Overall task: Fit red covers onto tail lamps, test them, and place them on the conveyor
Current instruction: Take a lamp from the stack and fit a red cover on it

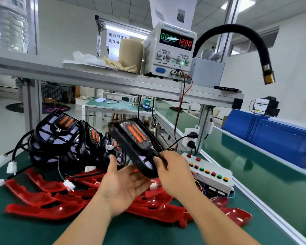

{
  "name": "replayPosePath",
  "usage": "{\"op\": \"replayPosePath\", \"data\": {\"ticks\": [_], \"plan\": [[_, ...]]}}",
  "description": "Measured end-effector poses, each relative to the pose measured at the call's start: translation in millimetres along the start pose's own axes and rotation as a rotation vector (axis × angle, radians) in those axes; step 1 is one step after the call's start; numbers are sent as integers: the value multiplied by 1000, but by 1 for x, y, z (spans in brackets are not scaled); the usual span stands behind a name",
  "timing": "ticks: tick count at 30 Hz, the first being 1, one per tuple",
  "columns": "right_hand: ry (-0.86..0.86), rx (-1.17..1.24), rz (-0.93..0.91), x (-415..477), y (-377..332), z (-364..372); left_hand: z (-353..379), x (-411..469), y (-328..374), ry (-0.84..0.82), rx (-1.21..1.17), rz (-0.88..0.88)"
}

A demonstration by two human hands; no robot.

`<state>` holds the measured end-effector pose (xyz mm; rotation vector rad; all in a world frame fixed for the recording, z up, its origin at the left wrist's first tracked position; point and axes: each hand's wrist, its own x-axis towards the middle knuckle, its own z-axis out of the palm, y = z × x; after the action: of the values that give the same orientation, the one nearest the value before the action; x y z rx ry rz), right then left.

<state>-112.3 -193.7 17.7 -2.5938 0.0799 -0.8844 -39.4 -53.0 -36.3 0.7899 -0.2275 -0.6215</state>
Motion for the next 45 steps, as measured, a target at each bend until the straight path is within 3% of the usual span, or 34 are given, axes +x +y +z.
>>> {"op": "replayPosePath", "data": {"ticks": [5, 8, 15, 26, 29, 33, 37, 45], "plan": [[2, -35, -196, -34, 10, -6, -10, -22, 13, -143, -40, 101], [9, -98, -274, -50, 20, -7, -24, -31, 21, -51, -34, 74], [27, -48, -259, -73, 35, -7, -16, -49, 40, 40, 347, -174], [116, 125, -313, -90, 35, 7, -25, -71, 10, 138, 293, -132], [169, 308, -240, -93, 39, 6, -25, -72, 13, 216, 302, -88], [354, 548, 116, -88, 54, -3, -36, -72, 36, 348, 273, 39], [264, 370, 244, -90, 70, 0, -48, -74, 52, 408, 244, 158], [-70, -48, -55, -92, 65, 2, -50, -71, 48, 365, 294, 99]]}}
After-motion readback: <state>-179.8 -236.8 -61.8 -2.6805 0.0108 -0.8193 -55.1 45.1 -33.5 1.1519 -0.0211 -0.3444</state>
